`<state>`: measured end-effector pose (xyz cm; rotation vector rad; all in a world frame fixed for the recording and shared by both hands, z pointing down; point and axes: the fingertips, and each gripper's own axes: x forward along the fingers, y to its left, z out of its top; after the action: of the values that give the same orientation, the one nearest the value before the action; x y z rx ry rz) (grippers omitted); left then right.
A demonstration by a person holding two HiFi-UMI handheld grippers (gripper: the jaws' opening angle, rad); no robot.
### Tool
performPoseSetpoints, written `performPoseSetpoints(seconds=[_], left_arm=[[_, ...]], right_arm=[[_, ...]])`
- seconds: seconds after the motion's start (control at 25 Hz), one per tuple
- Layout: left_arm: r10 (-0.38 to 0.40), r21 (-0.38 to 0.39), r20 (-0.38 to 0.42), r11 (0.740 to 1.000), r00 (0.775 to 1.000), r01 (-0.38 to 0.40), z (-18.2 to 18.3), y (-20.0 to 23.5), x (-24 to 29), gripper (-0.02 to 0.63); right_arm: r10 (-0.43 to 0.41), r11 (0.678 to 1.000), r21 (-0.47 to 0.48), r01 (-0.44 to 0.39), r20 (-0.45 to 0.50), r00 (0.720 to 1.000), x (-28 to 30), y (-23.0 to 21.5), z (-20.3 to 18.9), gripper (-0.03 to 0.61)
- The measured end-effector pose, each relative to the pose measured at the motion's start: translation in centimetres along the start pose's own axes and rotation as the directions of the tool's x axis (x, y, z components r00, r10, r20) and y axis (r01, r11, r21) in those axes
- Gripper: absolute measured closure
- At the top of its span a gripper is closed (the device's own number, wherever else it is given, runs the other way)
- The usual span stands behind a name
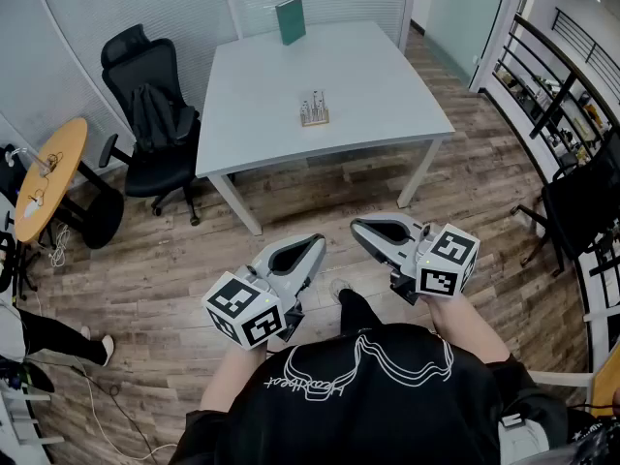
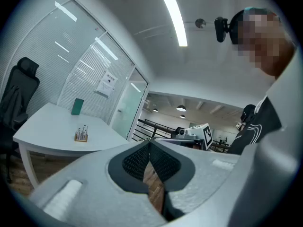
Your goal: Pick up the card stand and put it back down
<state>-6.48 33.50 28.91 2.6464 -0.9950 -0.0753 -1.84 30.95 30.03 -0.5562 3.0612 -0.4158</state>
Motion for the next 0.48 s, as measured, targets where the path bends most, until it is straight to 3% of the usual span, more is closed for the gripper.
performPoseSetpoints(seconds=[0.48], left_arm=[[-0.004,-0.007,-0.005,1.0,1.0,0.004,-0.3,0.7,2.0,0.6]], right_arm=[[-0.004,1.0,0.025,0.003,0.018,1.0,-0.6,-2.0,-0.1,0.571]])
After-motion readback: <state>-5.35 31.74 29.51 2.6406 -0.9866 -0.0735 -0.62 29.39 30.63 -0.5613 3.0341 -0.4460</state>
